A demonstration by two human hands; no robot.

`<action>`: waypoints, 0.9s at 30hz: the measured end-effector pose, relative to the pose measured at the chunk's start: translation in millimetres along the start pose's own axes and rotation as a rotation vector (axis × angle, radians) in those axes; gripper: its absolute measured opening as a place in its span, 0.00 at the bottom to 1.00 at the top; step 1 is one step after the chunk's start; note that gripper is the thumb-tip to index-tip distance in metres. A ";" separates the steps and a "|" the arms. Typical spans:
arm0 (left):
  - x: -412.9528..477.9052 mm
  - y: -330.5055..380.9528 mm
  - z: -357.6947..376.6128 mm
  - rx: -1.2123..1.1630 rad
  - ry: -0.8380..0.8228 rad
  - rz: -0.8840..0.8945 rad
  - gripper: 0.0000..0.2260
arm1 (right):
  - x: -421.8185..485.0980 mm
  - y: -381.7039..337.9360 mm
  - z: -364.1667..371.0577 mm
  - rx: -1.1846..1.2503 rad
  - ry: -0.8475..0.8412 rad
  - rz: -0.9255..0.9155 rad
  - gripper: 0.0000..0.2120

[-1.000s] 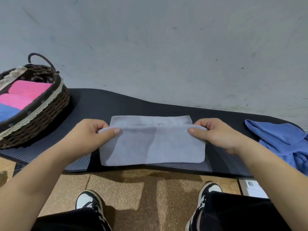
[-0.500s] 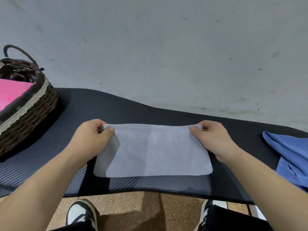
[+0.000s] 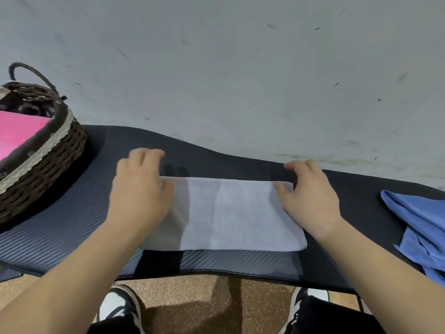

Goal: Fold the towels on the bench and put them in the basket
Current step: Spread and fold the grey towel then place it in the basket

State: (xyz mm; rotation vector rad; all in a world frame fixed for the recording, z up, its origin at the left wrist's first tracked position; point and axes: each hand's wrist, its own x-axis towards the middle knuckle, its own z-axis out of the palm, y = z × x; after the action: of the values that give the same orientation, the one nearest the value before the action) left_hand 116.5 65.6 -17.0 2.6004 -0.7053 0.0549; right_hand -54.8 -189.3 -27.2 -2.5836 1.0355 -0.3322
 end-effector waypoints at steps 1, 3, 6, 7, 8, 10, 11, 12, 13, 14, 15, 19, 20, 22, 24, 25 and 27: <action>-4.9 9.5 -1.3 -0.012 -0.016 0.098 0.24 | -3.5 -4.5 -1.1 0.012 0.034 -0.103 0.19; -17.2 24.6 4.8 0.000 -0.198 0.253 0.30 | -14.1 -16.9 0.5 0.065 -0.066 -0.284 0.24; -27.4 22.5 19.0 0.167 -0.551 0.230 0.41 | -29.8 -29.2 11.1 -0.036 -0.458 -0.346 0.38; -27.0 17.1 22.4 0.217 -0.610 0.212 0.40 | -31.5 -27.5 14.0 -0.119 -0.565 -0.338 0.40; -25.7 12.6 24.1 0.226 -0.631 0.203 0.39 | -31.8 -24.9 14.6 -0.176 -0.634 -0.337 0.40; -20.6 5.9 24.2 0.164 -0.636 0.193 0.36 | -30.8 -20.5 11.6 -0.179 -0.680 -0.336 0.42; -16.8 2.5 22.2 0.117 -0.627 0.178 0.33 | -30.0 -19.5 9.9 -0.164 -0.687 -0.339 0.43; -11.8 -0.8 19.8 0.071 -0.593 0.156 0.31 | -29.5 -18.7 9.0 -0.152 -0.689 -0.347 0.45; -6.5 -4.4 15.5 0.041 -0.531 0.128 0.29 | -29.5 -18.4 8.4 -0.145 -0.691 -0.355 0.46; -1.1 -7.2 10.2 0.045 -0.462 0.092 0.30 | -29.6 -17.4 8.4 -0.140 -0.694 -0.363 0.48; 3.4 -8.5 4.0 0.075 -0.412 0.047 0.31 | -29.7 -16.2 8.2 -0.140 -0.699 -0.371 0.51; 7.5 -6.1 -14.0 0.066 -0.522 -0.155 0.30 | -30.6 -12.8 3.3 -0.127 -0.720 -0.397 0.57; 6.6 -5.7 -16.3 0.034 -0.558 -0.195 0.26 | -31.4 -12.6 1.8 -0.122 -0.730 -0.400 0.58; 6.3 -5.6 -22.4 -0.024 -0.620 -0.259 0.20 | -32.5 -12.9 -0.4 -0.110 -0.743 -0.403 0.57; 6.4 -7.4 -30.0 -0.098 -0.669 -0.296 0.15 | -32.9 -14.0 -2.1 -0.094 -0.754 -0.386 0.54; 6.5 -8.3 -34.7 -0.150 -0.670 -0.308 0.12 | -33.5 -14.8 -2.7 -0.091 -0.756 -0.375 0.51; 7.6 -13.8 -42.8 -0.321 -0.634 -0.325 0.07 | -36.5 -16.8 -0.6 -0.108 -0.741 -0.359 0.46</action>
State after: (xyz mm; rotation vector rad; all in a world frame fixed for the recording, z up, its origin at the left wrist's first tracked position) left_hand 133.1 91.0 17.1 2.3688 -0.4262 -0.9327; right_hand -70.3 -152.5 -23.4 -2.6196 0.3327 0.5805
